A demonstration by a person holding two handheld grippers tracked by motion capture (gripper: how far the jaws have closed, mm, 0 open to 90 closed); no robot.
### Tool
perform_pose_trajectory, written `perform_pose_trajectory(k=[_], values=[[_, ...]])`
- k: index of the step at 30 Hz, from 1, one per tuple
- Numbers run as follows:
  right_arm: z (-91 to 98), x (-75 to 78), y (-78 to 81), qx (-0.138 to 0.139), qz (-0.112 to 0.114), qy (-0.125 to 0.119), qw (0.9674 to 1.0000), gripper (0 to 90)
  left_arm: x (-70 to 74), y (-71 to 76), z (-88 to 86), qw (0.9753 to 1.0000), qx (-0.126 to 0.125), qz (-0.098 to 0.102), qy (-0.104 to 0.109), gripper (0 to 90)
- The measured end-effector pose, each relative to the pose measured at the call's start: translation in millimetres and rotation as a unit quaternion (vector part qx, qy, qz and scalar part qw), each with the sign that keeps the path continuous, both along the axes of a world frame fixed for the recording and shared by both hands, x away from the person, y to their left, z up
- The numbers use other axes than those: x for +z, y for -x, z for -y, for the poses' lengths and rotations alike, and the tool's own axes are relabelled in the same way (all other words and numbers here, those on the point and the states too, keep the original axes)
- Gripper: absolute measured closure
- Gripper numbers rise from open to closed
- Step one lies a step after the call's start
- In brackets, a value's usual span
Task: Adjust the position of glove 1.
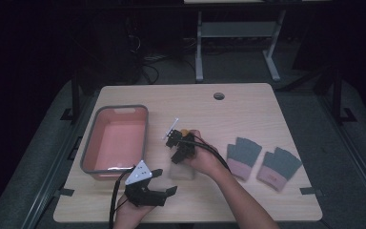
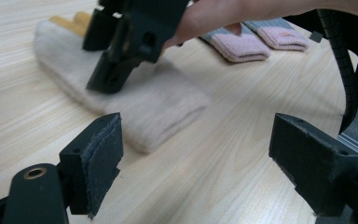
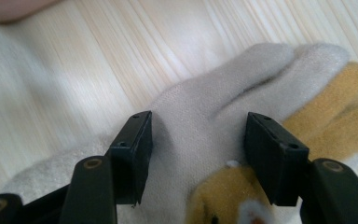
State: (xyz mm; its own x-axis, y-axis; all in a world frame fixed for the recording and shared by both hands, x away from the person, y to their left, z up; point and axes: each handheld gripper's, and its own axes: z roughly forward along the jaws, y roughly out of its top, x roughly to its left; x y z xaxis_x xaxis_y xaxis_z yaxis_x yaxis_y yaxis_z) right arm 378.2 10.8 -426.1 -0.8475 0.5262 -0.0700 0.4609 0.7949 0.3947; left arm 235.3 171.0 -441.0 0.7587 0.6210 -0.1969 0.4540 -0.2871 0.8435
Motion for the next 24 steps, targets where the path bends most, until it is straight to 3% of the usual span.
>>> perform_pose_trajectory(k=[1,3,10,13,16,17,18,19,20,24], values=[[6.9,0.3,0.2,-0.005,-0.004,-0.001,1.0,41.1,-1.0,-0.6,0.7,0.9999,0.003,-0.016,0.004,17.8],[13.2,0.6,0.9,-0.01,-0.008,0.001,0.9999,40.7,-1.8,0.0,2.3,0.9996,0.009,-0.025,0.007,17.9],[35.8,-0.3,6.1,-0.028,-0.015,-0.02,0.9993,38.3,-2.9,-0.4,4.9,0.9994,0.008,-0.032,-0.007,17.9],[41.6,4.0,8.7,-0.035,-0.017,-0.034,0.9987,36.1,-2.5,-1.1,9.2,0.9985,0.007,-0.051,0.02,17.9],[46.0,9.5,12.3,-0.039,-0.013,-0.05,0.9979,35.8,-0.9,-1.9,11.7,0.9984,0.007,-0.052,0.019,17.9],[53.5,14.8,15.6,-0.05,-0.011,-0.065,0.9965,35.8,-0.1,-2.8,14.8,0.9984,0.013,-0.053,0.019,17.9],[53.5,14.8,15.6,-0.05,-0.011,-0.065,0.9965,35.8,-0.1,-2.8,14.8,0.9984,0.013,-0.053,0.019,17.9],[63.2,19.0,18.3,-0.062,-0.022,-0.091,0.9937,35.8,0.7,-5.1,18.6,0.9985,0.023,-0.05,-0.001,17.9],[63.2,19.0,18.3,-0.062,-0.022,-0.091,0.9937,35.8,0.7,-5.1,18.6,0.9985,0.023,-0.05,-0.001,17.9],[91.7,25.8,25.1,-0.096,-0.023,-0.136,0.9858,35.0,2.2,-12.5,23.3,0.998,0.027,-0.058,-0.002,17.9]])
